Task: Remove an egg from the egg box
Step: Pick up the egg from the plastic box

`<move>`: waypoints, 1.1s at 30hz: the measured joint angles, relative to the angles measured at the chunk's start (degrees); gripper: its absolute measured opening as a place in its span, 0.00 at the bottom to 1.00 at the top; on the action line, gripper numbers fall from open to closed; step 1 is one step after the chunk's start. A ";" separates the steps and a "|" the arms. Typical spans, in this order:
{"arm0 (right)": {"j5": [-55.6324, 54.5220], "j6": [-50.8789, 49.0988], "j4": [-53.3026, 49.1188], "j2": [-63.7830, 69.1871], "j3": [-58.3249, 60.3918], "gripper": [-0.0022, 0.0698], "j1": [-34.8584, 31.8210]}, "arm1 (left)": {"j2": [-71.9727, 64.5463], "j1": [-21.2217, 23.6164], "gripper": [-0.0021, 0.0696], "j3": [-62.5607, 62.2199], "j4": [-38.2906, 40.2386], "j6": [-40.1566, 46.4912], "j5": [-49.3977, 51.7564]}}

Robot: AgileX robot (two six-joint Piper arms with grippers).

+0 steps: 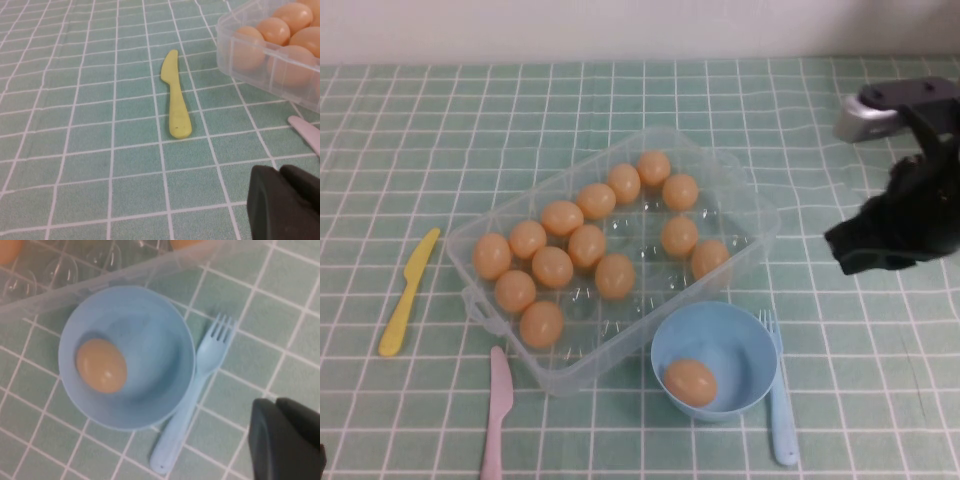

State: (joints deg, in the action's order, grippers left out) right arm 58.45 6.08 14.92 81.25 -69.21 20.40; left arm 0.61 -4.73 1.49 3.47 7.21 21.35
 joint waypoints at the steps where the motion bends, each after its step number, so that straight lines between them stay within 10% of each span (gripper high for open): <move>1: 0.31 0.00 -0.78 2.39 -2.54 0.01 1.23 | 0.00 0.00 0.03 0.00 0.00 0.00 0.00; 8: 6.20 0.00 -4.00 16.92 -21.09 0.10 6.76 | 0.00 0.00 0.03 0.00 0.00 0.00 0.00; 18: 12.00 -3.23 -4.23 34.51 -43.47 0.62 9.59 | 0.00 0.00 0.03 0.00 0.00 0.00 0.00; 33: 12.18 -7.49 -7.62 42.47 -48.28 0.71 9.59 | 0.00 0.00 0.03 0.00 0.00 0.00 0.00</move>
State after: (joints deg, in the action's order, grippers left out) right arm 70.63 -1.41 7.30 123.72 -117.48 29.99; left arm 0.61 -4.73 1.49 3.47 7.21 21.35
